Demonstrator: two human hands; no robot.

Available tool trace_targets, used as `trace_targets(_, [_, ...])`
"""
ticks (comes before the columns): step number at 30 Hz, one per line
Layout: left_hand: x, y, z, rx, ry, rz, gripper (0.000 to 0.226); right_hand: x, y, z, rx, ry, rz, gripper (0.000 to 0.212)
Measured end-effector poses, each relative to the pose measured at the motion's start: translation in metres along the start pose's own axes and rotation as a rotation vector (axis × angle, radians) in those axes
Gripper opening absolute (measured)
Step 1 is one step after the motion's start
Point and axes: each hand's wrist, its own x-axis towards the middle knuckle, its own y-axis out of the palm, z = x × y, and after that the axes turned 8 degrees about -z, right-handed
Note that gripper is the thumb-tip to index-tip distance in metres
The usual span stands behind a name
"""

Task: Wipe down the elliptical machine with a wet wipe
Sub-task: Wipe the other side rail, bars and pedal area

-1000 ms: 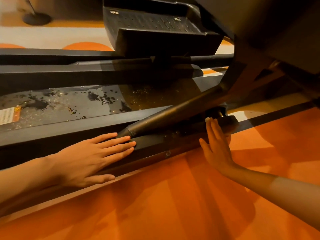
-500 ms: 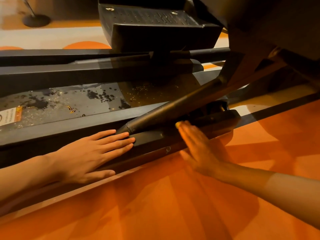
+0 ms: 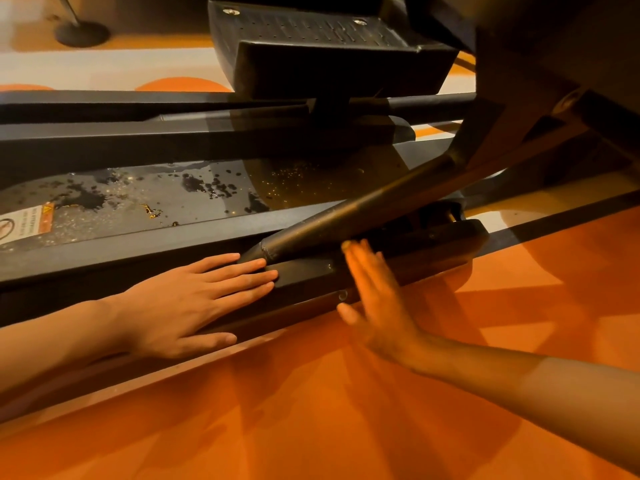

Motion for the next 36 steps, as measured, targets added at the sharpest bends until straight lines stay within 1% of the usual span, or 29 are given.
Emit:
trace_targets(2, [0.000,-0.001,0.000,0.007,0.004,0.004,0.075,-0.001,0.012,0.026,-0.008,-0.083,0.041,0.083])
trace_targets(4, [0.000,-0.001,-0.001,0.001,0.005,0.011,0.074,-0.001,0.013,0.032,-0.056,-0.211,0.087,0.085])
trace_targets(7, [0.001,-0.001,0.000,-0.020,-0.002,0.028,0.072,0.002,-0.007,0.001,-0.225,-0.458,0.137,0.083])
trace_targets(8, [0.001,-0.001,0.000,-0.023,-0.003,0.026,0.070,0.002,-0.014,-0.015,-0.252,-0.480,0.136,0.081])
trace_targets(9, [0.001,-0.001,0.000,-0.026,-0.003,0.025,0.069,0.001,-0.021,-0.033,-0.264,-0.449,0.119,0.079])
trace_targets(13, [0.000,0.002,0.001,-0.033,-0.002,0.022,0.068,-0.004,-0.047,-0.082,-0.349,-0.204,0.059,0.078])
trace_targets(15, [-0.001,0.003,0.001,-0.030,-0.002,0.018,0.068,-0.007,-0.044,-0.084,-0.349,-0.114,0.036,0.077])
trace_targets(17, [0.000,0.004,0.001,-0.027,-0.003,0.016,0.067,-0.009,-0.029,-0.064,-0.276,-0.002,0.009,0.081])
trace_targets(18, [0.000,0.004,0.001,-0.026,-0.003,0.014,0.066,-0.008,-0.020,-0.048,-0.236,-0.014,0.005,0.083])
trace_targets(21, [-0.001,0.004,0.000,0.005,0.002,-0.008,0.065,-0.003,0.004,0.003,-0.211,-0.279,0.045,0.086])
trace_targets(22, [0.000,0.004,0.000,0.026,0.006,-0.019,0.065,0.000,0.010,0.018,-0.194,-0.322,0.062,0.086])
trace_targets(24, [0.000,0.004,-0.002,0.068,0.010,-0.038,0.065,0.006,0.021,0.042,-0.155,-0.344,0.074,0.086])
trace_targets(26, [0.000,0.005,-0.003,0.089,0.003,-0.047,0.065,0.011,0.024,0.046,-0.150,-0.401,0.083,0.083])
trace_targets(29, [-0.001,0.006,-0.005,0.091,-0.010,-0.035,0.064,0.016,0.007,0.010,-0.251,-0.585,0.111,0.080])
trace_targets(30, [-0.002,0.006,-0.005,0.089,-0.016,-0.030,0.064,0.016,-0.001,-0.009,-0.294,-0.603,0.106,0.079])
trace_targets(33, [-0.003,0.006,-0.005,0.091,-0.033,-0.029,0.063,0.006,-0.022,-0.060,-0.366,-0.492,0.058,0.079])
trace_targets(36, [-0.003,0.007,-0.006,0.080,-0.054,-0.034,0.063,-0.006,-0.026,-0.082,-0.494,-0.436,0.078,0.082])
